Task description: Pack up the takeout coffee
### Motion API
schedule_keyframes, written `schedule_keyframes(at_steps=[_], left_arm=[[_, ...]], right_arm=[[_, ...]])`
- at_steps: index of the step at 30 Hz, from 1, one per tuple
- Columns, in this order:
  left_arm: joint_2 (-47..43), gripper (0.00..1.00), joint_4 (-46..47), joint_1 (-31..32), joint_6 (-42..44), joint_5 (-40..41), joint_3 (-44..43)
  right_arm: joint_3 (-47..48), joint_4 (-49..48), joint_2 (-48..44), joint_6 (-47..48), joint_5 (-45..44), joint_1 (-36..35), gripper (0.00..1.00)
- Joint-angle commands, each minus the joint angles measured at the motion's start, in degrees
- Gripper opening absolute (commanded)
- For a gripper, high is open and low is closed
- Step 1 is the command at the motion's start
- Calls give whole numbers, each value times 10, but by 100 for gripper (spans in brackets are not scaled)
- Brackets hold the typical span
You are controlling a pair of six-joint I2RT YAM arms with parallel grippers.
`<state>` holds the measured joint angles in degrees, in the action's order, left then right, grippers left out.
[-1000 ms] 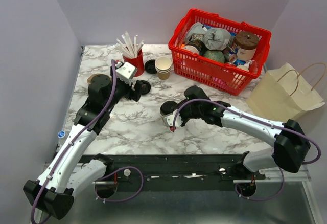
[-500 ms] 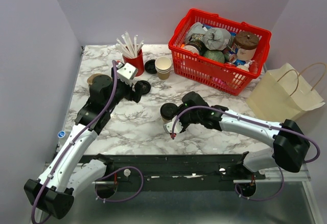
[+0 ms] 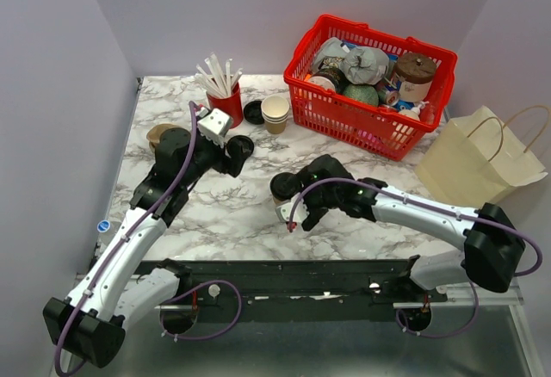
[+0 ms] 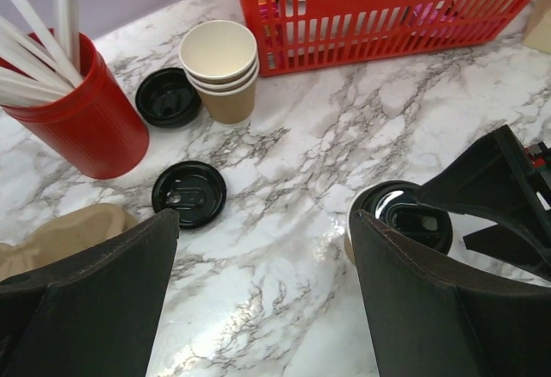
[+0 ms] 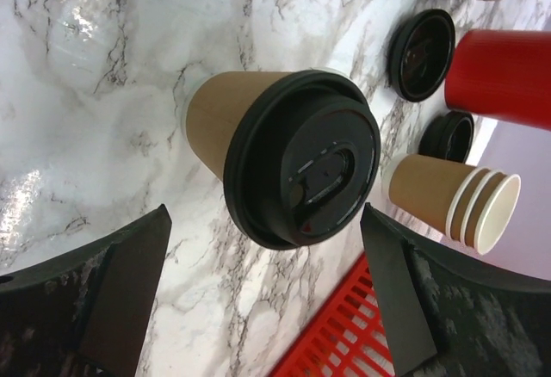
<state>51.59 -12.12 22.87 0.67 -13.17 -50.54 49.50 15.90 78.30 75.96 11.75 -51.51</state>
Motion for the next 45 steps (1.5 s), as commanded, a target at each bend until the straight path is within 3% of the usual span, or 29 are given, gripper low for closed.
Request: schedule_keyframes(at_steps=[1, 8, 11, 12, 15, 17, 21, 26, 33, 45], left_arm=[[14, 89, 32, -2, -85, -83, 14], [108, 90, 93, 7, -197, -160, 28], [151, 90, 109, 16, -189, -169, 23], [161, 90, 117, 16, -190, -176, 24], [188, 90, 115, 16, -190, -204, 27], [205, 90, 113, 16, -191, -219, 31], [231, 88, 135, 16, -197, -256, 38], [250, 87, 109, 13, -171, -279, 33], [253, 87, 105, -24, -193, -294, 47], [290, 86, 169, -70, -272, -351, 68]], right_arm=[[-17, -6, -43, -55, -43, -5, 100], [-77, -5, -154, -155, -91, 9, 100], [-65, -5, -197, -257, -89, 32, 100], [-52, -5, -201, -358, -81, 63, 100], [23, 35, -183, -536, 39, 160, 100], [65, 73, -143, -574, 148, 180, 98], [76, 85, -104, -557, 252, 182, 84], [69, 90, -68, -478, 317, 182, 83], [103, 89, 16, -383, 330, 181, 78], [167, 89, 100, -283, 330, 172, 82]])
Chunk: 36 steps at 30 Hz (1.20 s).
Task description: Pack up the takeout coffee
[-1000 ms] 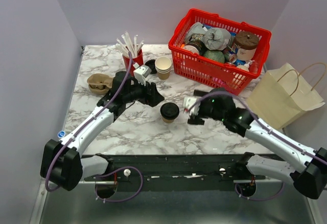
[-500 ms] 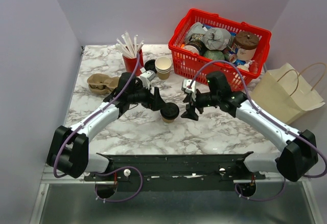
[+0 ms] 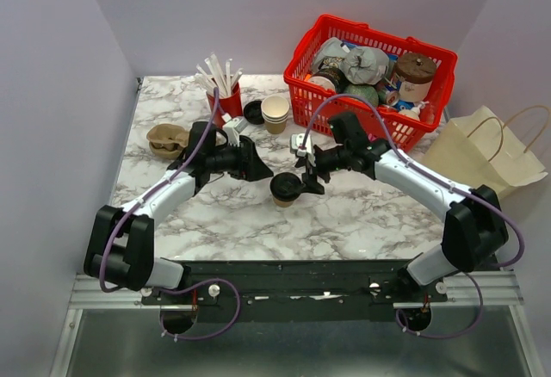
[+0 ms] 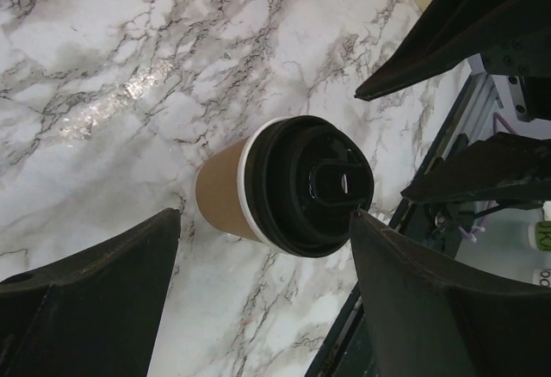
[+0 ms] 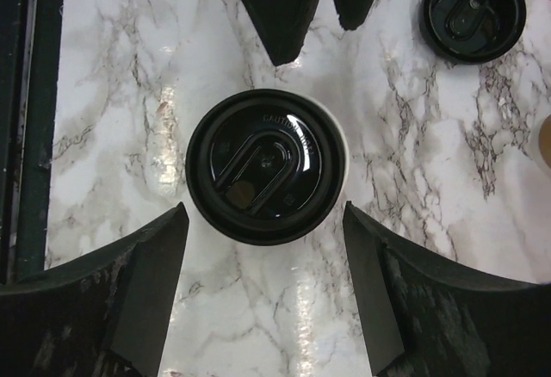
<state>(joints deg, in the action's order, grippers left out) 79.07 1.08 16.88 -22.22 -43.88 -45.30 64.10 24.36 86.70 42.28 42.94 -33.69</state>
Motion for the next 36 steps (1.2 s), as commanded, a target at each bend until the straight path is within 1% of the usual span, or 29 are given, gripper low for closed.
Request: schedule_keyframes(at_steps=[1, 4, 5, 9, 17, 30, 36], left_arm=[[17, 86, 63, -18, -75, -48, 27], [20, 86, 109, -27, -108, -57, 43], [21, 86, 111, -30, -114, -58, 43], [27, 86, 112, -33, -115, -59, 44], [37, 86, 118, -38, -121, -61, 41], [50, 85, 122, -41, -122, -65, 43], [51, 85, 126, -41, -126, -63, 46]], right_arm=[[19, 4, 18, 62, 18, -8, 82], [16, 5, 22, 89, 14, -20, 83], [14, 5, 22, 92, 10, -23, 83], [12, 4, 28, 108, 4, -36, 84], [34, 4, 58, 97, -18, -38, 84], [66, 4, 86, 89, -22, -38, 82], [65, 4, 91, 89, -22, -42, 81]])
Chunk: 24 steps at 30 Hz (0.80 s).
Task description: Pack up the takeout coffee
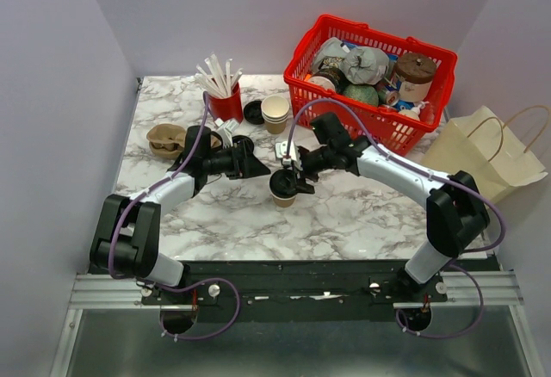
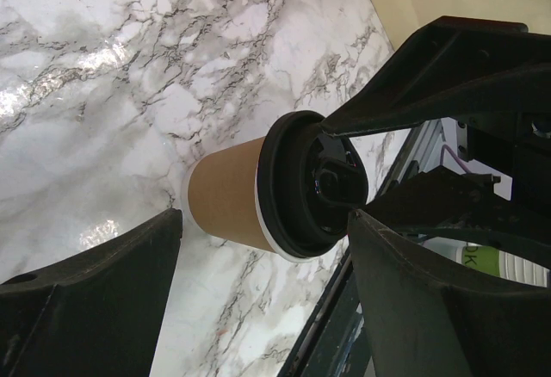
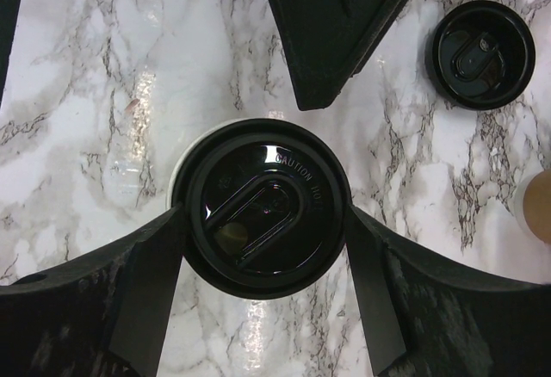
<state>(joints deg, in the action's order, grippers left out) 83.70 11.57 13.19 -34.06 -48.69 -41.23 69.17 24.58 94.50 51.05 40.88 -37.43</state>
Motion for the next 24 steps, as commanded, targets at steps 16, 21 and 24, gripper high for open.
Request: schedule_keyframes(at_steps=[16, 21, 24], left_arm=[[2, 84, 27, -4, -8, -11, 15], [2, 84, 28, -4, -9, -7, 16], [1, 84, 28, -4, -9, -6, 19]], right_arm=[[10, 22, 10, 5, 5, -19, 74], [11, 25, 9, 5, 5, -23, 73], [7, 26, 6, 7, 3, -26, 72]])
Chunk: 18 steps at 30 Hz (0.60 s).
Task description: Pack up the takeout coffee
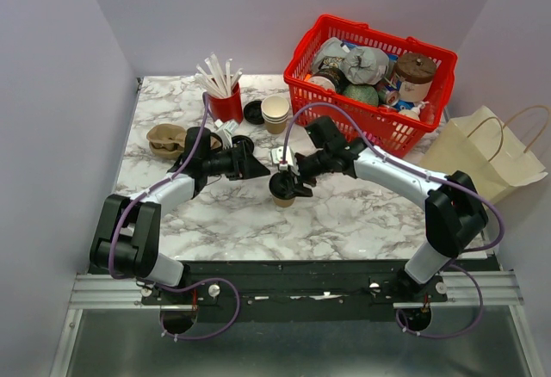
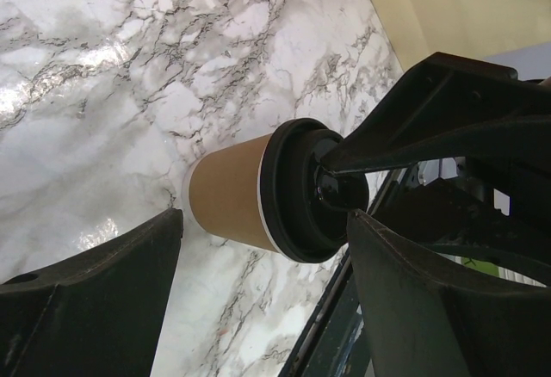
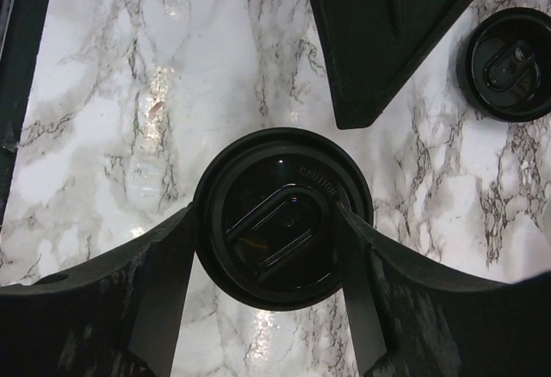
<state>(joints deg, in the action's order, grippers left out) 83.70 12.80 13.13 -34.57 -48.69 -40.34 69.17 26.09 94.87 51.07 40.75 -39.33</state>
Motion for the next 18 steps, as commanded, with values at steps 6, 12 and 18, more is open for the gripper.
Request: schedule_keyframes(at_steps=[6, 12, 18], left_arm=[[-2, 84, 20, -4, -6, -3, 15], [-3, 84, 28, -4, -10, -15, 28], [11, 84, 72, -4, -32, -32, 51]], right_arm=[[8, 10, 4, 2, -3, -9, 71], [27, 8, -16, -32, -16, -7, 73], [24, 8, -40, -80, -5, 2, 77]])
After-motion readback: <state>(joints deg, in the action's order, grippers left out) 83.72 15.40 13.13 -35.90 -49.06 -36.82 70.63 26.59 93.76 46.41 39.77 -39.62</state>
